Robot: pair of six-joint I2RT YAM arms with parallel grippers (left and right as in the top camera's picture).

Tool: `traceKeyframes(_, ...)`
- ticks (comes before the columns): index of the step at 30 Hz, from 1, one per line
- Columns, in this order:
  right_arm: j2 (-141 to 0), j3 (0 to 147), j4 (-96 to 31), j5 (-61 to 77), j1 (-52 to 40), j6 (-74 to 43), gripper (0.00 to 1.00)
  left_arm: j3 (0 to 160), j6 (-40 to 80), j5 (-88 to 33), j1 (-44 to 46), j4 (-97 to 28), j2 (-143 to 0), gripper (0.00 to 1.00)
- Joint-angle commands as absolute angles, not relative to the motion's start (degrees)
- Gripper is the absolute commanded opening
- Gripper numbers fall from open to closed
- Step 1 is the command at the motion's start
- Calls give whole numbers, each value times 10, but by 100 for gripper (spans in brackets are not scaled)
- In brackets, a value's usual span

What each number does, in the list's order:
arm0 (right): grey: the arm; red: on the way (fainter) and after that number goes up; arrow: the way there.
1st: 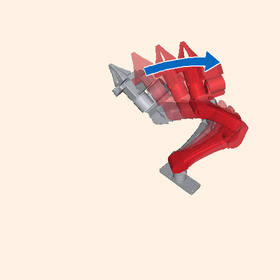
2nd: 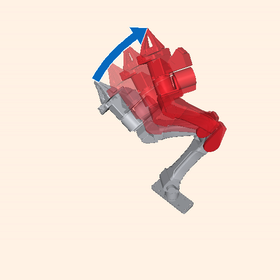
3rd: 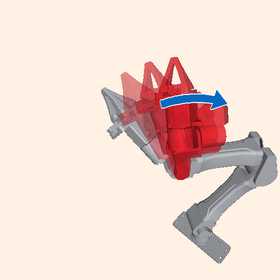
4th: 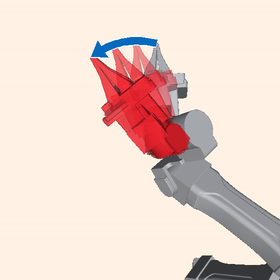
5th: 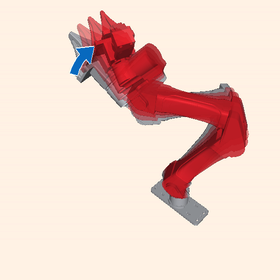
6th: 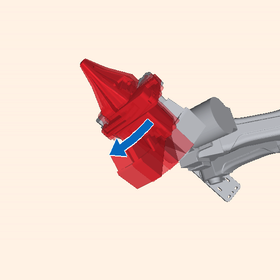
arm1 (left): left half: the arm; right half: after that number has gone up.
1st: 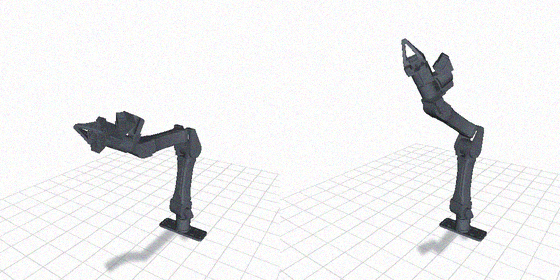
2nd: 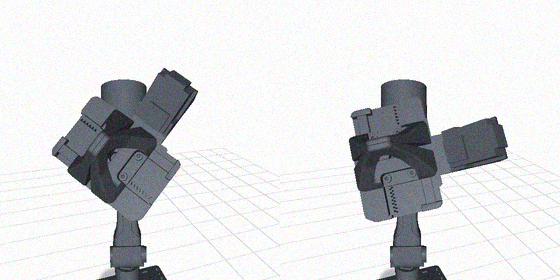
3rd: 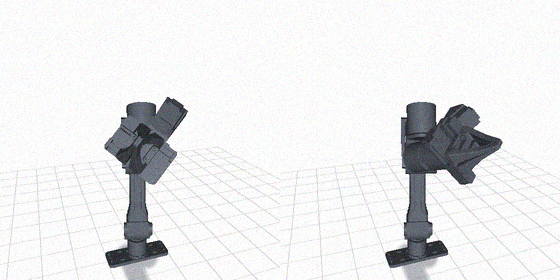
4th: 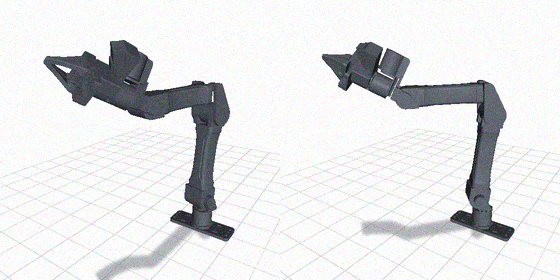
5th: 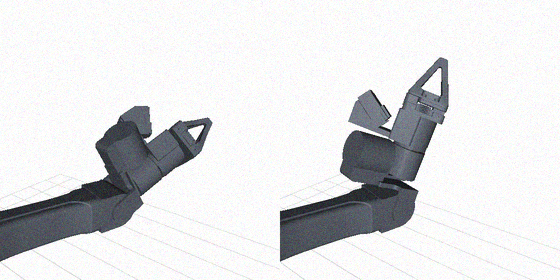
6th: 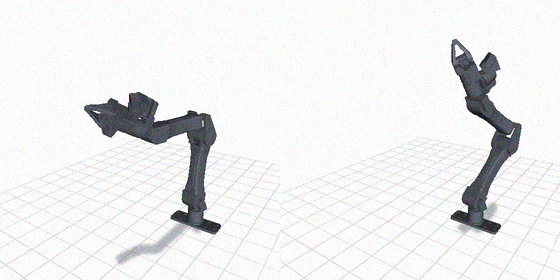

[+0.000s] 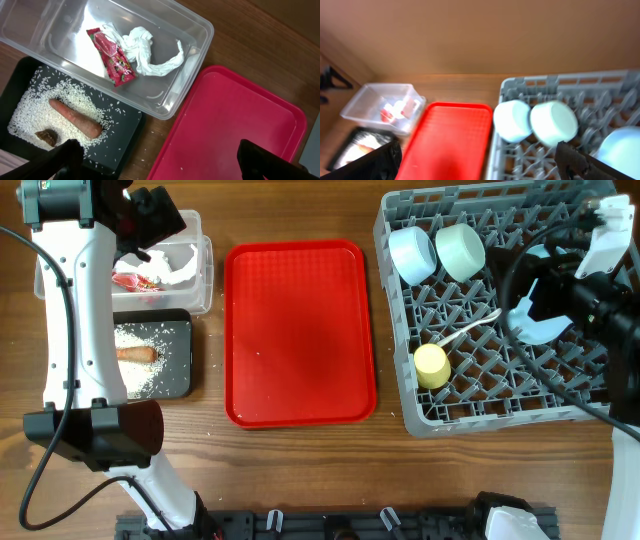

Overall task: Sort waste into correct bins and load items into the dishwasher rack
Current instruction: 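Carry the white plate to the rack and stand it upright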

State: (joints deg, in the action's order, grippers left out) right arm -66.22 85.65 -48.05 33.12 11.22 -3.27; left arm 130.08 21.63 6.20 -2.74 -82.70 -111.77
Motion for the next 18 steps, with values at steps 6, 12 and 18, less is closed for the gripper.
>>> traceKeyframes(6,-672,858,-502,257,112,-8,100,1301,222,69,-28,-827,-1123,100)
traceKeyframes(12,-656,829,-467,226,109,65,100,1301,222,69,-28,-827,-1123,100)
traceKeyframes(18,-534,648,-294,190,53,110,100,1301,222,69,-28,-827,-1123,100)
